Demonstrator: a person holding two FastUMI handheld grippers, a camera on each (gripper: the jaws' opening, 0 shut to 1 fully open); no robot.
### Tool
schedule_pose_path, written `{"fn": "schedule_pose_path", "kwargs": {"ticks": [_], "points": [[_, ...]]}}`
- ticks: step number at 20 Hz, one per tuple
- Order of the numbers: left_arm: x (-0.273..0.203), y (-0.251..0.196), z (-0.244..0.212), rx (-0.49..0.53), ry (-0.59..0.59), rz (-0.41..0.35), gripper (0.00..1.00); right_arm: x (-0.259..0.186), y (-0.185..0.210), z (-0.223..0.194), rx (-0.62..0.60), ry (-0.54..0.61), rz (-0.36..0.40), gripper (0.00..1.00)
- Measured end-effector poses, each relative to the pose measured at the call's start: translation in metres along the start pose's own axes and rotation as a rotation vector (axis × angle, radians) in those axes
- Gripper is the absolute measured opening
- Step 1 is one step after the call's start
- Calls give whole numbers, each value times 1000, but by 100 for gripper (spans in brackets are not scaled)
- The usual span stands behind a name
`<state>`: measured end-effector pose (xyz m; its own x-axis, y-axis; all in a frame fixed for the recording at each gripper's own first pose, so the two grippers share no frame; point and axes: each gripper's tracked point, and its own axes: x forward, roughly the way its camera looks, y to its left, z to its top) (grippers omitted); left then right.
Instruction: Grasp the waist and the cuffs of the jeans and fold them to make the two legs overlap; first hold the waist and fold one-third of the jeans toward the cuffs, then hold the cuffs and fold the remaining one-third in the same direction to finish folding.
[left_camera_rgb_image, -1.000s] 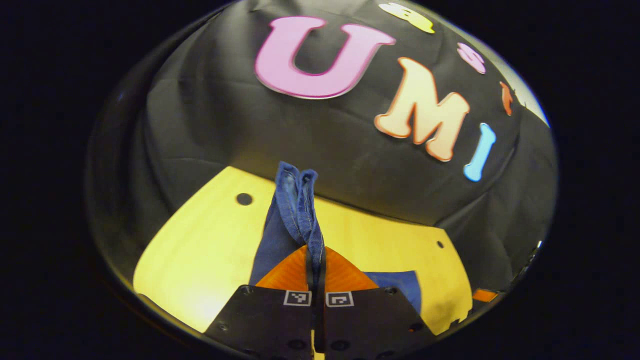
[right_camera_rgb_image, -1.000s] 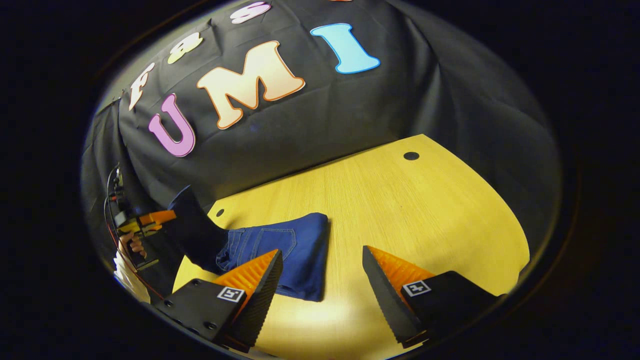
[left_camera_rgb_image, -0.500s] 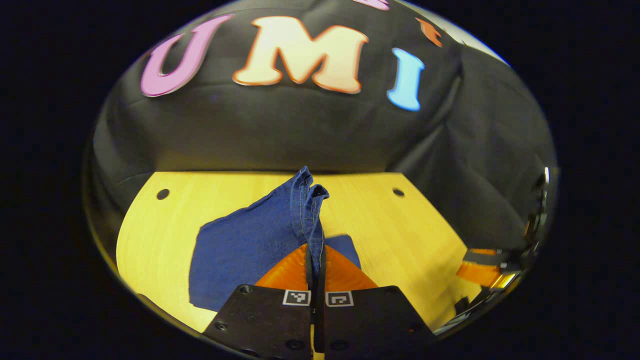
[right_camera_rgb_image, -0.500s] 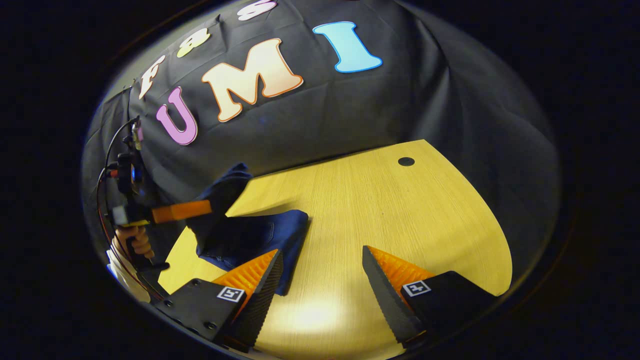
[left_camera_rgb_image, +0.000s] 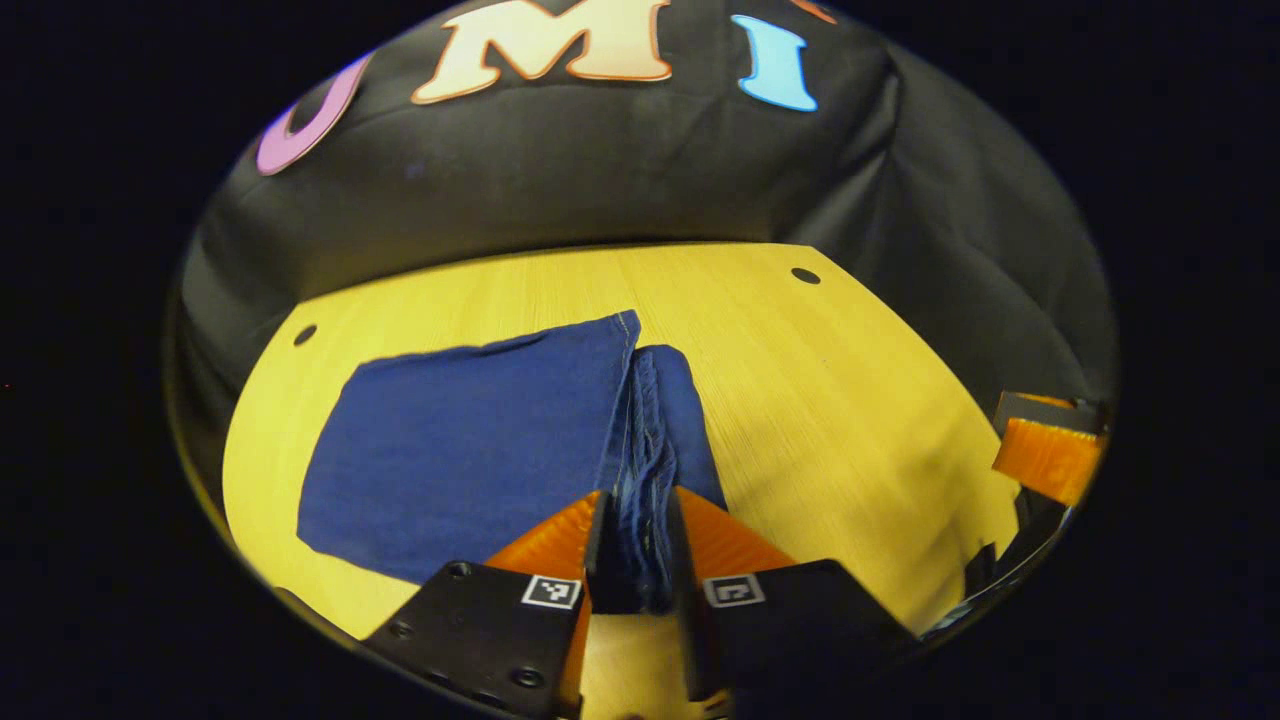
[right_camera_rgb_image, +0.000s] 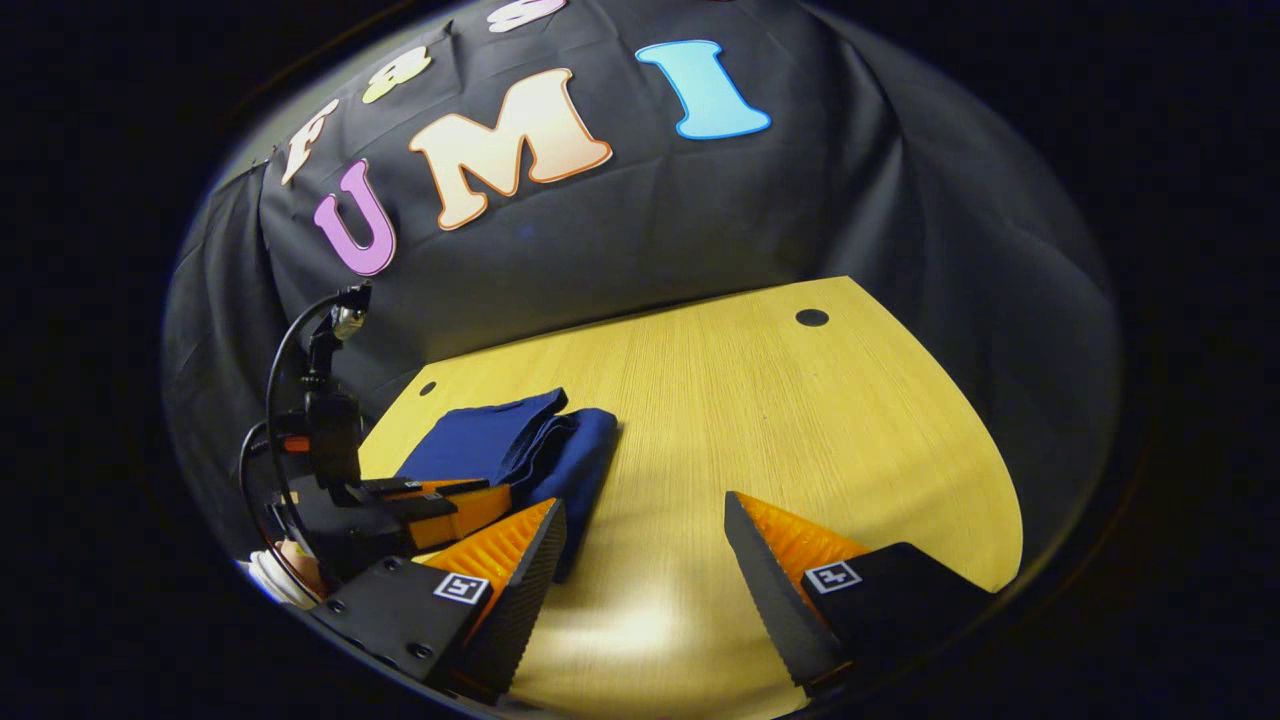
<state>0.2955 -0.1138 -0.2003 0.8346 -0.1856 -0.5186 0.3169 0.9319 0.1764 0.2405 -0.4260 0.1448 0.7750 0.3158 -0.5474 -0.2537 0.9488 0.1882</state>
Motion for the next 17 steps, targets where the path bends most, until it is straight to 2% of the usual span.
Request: {"fn": "schedule_pose_path", "kwargs": {"ticks": [3,4,7,8,9,17], "points": [[-31,35,15,-3,-61,75,86,-7,24,6,22,-38,6,99],[-43,50,23,13,-97,105,93,-9,33,10,27,-56,4,99],[-83,100,37,103,-153,187,93,-16,57,19,44,-109,-12,98],[-92,112,40,128,-170,205,92,-18,66,23,52,-124,-12,94],[-101,123,41,139,-183,214,92,-20,73,23,54,-133,-13,98],[-122,168,7,84,-151,191,90,-24,106,16,28,-147,-49,98]]}}
